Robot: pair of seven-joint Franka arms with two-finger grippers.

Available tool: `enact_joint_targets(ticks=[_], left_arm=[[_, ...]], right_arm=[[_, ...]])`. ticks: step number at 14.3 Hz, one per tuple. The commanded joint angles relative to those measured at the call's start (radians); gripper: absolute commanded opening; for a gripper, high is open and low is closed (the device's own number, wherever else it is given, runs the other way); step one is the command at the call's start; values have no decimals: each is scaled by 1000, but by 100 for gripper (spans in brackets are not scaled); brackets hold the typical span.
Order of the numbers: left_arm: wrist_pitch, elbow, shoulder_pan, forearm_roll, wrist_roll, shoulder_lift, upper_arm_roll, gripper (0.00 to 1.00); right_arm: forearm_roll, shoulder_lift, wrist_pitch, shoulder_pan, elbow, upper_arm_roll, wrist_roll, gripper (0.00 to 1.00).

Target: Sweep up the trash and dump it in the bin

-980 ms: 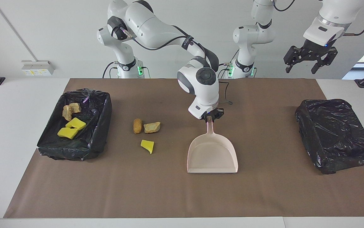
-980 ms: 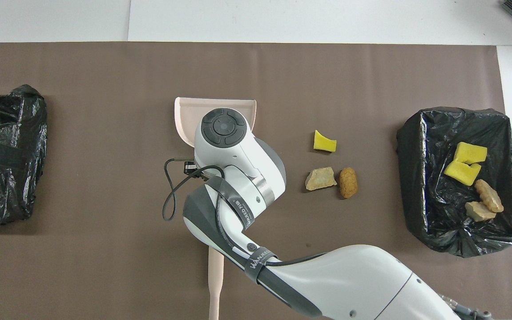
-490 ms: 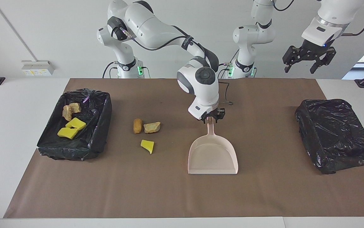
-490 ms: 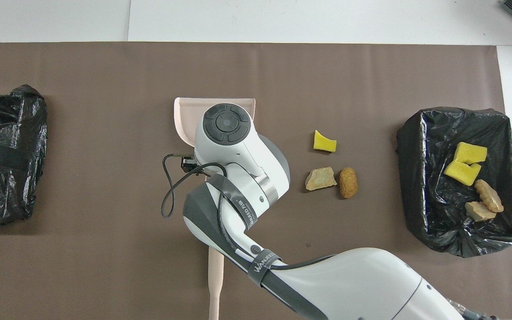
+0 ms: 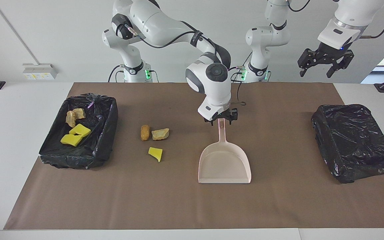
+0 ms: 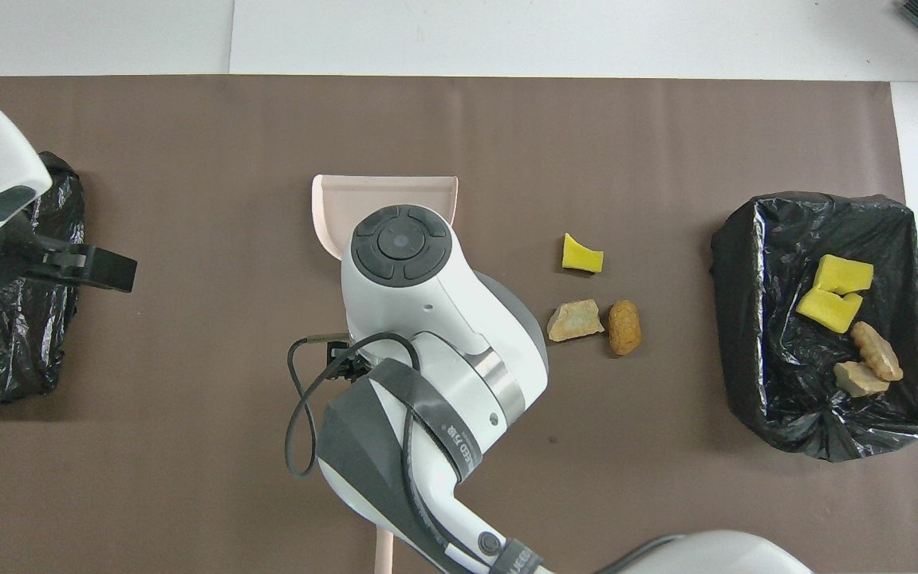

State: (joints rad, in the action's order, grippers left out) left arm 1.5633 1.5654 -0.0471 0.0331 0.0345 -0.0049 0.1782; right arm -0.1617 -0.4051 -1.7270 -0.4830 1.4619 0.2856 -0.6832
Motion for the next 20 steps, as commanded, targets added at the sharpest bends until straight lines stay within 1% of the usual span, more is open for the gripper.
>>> enact_joint_targets(ticks=[1,2,3,4,5,6,8,9,10,12,13,15,17,19,20], left_arm=[[93,18,-13,13,105,80,70,100],[116,31,-13,13,137,98,99,100],[154,41,-13,13,169,121,122,100],[182,48,-14,13,194,138,136,100],[198,53,-14,17,217,161,154,100],[205,54,-14,17,234,183,170,100],[256,71,-42,33,289,239,196,100],[323,103,-65,33,376,259,198,100],[377,135,-69,34,430,263,201,100],[411,148,-98,57,433,313,222,100],[426,165,-123,92,438,331,222,100],[513,238,-131,103,444,333,225,100],[584,294,-142,106,447,335,227,97],[601,292,-140,113,447,341,227,96],[600,292,-140,113,449,341,227,87]], right_arm=[[-99,268,-75,-23,346,1,19,100],[-126,331,-139,-55,451,1,14,100],[-160,401,-228,-86,576,1,-2,100],[-206,457,-291,-118,666,1,-15,100],[-258,497,-307,-165,713,1,-30,100],[-275,509,-315,-202,730,1,-77,100],[-277,502,-368,-276,782,1,-176,100],[-277,497,-409,-302,817,1,-200,100],[-279,488,-440,-319,843,1,-206,100],[-277,448,-477,-341,848,1,-205,100],[-279,440,-494,-341,848,1,-200,100],[-277,408,-544,-338,842,0,-202,100],[-277,359,-658,-345,839,1,-205,100],[-277,358,-667,-347,841,1,-202,100],[-277,358,-666,-347,841,1,-199,100]])
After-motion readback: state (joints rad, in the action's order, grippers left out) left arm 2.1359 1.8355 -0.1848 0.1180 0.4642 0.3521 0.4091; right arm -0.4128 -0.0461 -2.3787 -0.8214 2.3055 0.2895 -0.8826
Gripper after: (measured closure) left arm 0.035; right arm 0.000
